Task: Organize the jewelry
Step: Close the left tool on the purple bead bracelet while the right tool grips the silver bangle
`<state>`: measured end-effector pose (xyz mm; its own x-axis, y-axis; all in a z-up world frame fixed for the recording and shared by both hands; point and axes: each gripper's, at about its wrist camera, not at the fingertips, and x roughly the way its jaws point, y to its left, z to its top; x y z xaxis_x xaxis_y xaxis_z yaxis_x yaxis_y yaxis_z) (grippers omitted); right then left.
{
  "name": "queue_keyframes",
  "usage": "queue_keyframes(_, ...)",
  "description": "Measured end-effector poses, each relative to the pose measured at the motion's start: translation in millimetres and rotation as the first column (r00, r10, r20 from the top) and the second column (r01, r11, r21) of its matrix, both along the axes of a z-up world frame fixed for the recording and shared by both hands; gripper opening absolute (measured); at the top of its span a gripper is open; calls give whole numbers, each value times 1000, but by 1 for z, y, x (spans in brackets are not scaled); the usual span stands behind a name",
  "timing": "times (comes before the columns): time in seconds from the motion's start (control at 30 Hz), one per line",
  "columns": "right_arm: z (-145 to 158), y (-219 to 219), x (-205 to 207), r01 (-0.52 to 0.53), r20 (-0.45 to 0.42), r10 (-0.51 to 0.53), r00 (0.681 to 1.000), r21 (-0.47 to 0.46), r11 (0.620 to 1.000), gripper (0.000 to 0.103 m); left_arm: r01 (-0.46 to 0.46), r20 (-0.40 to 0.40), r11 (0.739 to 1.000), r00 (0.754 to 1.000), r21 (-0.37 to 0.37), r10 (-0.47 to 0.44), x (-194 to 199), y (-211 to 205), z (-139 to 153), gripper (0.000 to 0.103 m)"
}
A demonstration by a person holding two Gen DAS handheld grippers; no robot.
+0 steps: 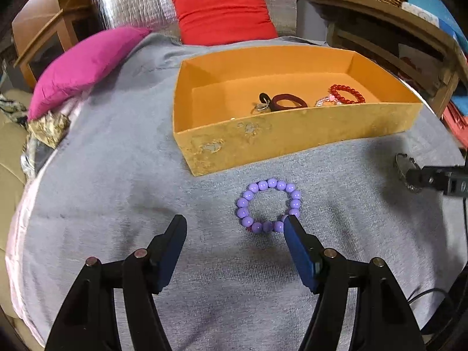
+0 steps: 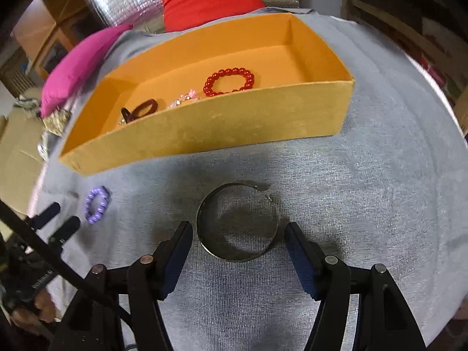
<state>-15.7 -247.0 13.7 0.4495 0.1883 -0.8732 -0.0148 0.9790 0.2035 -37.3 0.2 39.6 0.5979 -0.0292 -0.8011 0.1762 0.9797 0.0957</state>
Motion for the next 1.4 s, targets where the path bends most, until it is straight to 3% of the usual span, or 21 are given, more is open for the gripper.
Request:
queue_keyframes(0.23,-4,16,-2,0,28,3,1000,-87,996,69,18,-69,994,997,-105,-26,10,-1,-8,70)
queue_keyframes(0.47,-6,20,-5,-14,67,23,998,-138,990,64,12,-137,991,990,-132,-30,24,-6,-24,70)
queue_keyframes(0.73,-4,11,-7,-19,72,28,997,-117,993,64,34,-112,984,992,-173,-54,27,-12,-26,69)
queue_keyframes(0.8,-3,8,-9,-16,74,23,997,-105,994,64,50,-98,985,993,-166,-67,25,-16,-25,53)
queue_keyframes(0.93,-1,3,-11,-15,77,21,997,-81,997,64,78,-85,983,992,-163,-93,24,-20,-23,35)
queue_keyframes(0.97,0,3,-11,-16,75,22,997,-73,997,64,88,-84,982,991,-166,-103,24,-21,-23,25)
queue_keyframes(1.13,3,2,-12,-20,84,24,996,-47,999,64,121,-74,979,988,-166,-135,24,-25,-22,22)
queue_keyframes(1.2,5,2,-11,-26,88,29,996,-35,999,64,138,-70,974,986,-178,-152,22,-26,-21,10)
queue_keyframes(1.4,12,1,-15,-47,107,45,993,11,999,64,191,-35,963,979,-192,-201,13,-34,-10,10)
